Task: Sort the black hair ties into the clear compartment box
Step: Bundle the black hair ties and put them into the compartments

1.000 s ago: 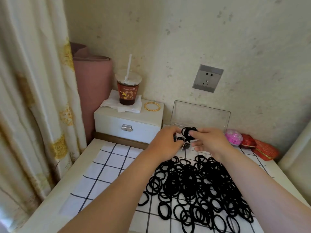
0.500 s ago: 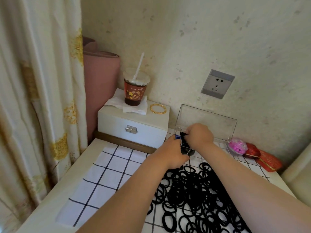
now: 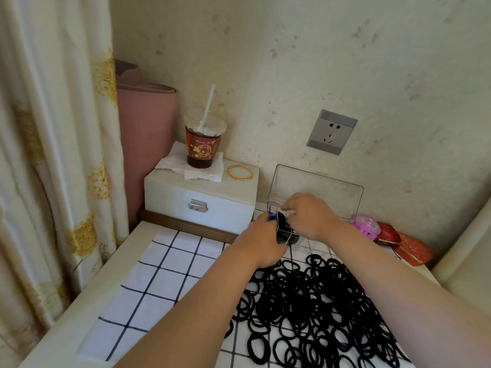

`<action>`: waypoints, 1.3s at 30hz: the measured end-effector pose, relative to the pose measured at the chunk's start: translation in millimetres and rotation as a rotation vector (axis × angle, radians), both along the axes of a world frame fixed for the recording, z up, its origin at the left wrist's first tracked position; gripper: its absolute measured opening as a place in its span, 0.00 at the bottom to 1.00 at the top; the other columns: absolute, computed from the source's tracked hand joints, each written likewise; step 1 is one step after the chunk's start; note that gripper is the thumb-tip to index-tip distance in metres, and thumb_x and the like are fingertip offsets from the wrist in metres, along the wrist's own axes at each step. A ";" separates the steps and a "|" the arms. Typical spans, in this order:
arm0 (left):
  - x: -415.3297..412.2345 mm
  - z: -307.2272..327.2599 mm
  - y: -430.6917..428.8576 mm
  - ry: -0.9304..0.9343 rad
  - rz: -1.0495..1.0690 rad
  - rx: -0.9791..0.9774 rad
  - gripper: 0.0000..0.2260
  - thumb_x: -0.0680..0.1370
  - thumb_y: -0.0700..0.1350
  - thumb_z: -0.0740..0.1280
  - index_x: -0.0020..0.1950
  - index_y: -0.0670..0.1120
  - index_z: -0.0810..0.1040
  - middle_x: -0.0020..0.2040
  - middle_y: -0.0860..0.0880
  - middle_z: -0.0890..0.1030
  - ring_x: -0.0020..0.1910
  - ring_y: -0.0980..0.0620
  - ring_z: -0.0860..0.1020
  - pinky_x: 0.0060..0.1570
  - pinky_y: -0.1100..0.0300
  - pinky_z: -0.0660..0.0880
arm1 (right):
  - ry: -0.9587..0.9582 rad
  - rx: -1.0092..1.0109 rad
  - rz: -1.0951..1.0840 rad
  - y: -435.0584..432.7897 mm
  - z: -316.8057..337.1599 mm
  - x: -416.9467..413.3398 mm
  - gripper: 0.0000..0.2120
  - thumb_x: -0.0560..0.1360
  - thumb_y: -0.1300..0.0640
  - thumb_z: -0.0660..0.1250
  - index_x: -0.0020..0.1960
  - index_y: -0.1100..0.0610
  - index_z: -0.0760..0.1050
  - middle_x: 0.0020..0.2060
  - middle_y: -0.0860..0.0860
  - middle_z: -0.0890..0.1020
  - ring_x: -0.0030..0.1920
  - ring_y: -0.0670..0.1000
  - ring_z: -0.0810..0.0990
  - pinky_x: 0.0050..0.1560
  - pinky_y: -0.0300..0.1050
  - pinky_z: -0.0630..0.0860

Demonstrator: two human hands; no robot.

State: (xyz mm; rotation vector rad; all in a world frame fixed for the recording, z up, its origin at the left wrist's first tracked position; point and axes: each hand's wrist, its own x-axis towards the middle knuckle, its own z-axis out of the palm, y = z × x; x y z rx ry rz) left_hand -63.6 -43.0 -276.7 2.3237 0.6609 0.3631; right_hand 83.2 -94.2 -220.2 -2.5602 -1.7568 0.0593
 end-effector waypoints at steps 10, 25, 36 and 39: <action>-8.6 9.8 -6.0 -0.049 -0.019 -0.003 0.18 0.76 0.45 0.66 0.66 0.45 0.72 0.60 0.48 0.73 0.59 0.48 0.73 0.61 0.52 0.73 | -0.011 -0.011 0.070 -20.7 -3.0 -11.4 0.20 0.72 0.50 0.59 0.60 0.51 0.80 0.65 0.49 0.77 0.69 0.54 0.69 0.69 0.52 0.61; -43.5 38.7 -39.0 0.378 -0.201 0.084 0.10 0.72 0.48 0.69 0.53 0.56 0.80 0.52 0.55 0.77 0.52 0.53 0.77 0.52 0.57 0.76 | 0.201 -0.079 0.123 -118.3 -11.7 -51.1 0.20 0.73 0.56 0.65 0.64 0.45 0.78 0.60 0.43 0.78 0.60 0.47 0.76 0.61 0.47 0.76; -49.5 30.6 -46.6 0.474 -0.317 0.205 0.17 0.72 0.44 0.72 0.57 0.60 0.82 0.50 0.56 0.73 0.52 0.54 0.75 0.55 0.59 0.75 | 0.084 -0.225 0.256 -125.7 -10.5 -62.2 0.21 0.70 0.49 0.69 0.63 0.45 0.77 0.53 0.45 0.76 0.53 0.49 0.77 0.52 0.46 0.76; -45.5 29.2 -47.1 0.466 -0.301 0.235 0.16 0.71 0.45 0.75 0.57 0.59 0.83 0.49 0.58 0.75 0.50 0.56 0.75 0.51 0.62 0.73 | -0.005 -0.235 0.241 -120.4 -14.5 -63.1 0.19 0.70 0.48 0.69 0.61 0.46 0.79 0.51 0.46 0.78 0.51 0.51 0.78 0.49 0.47 0.77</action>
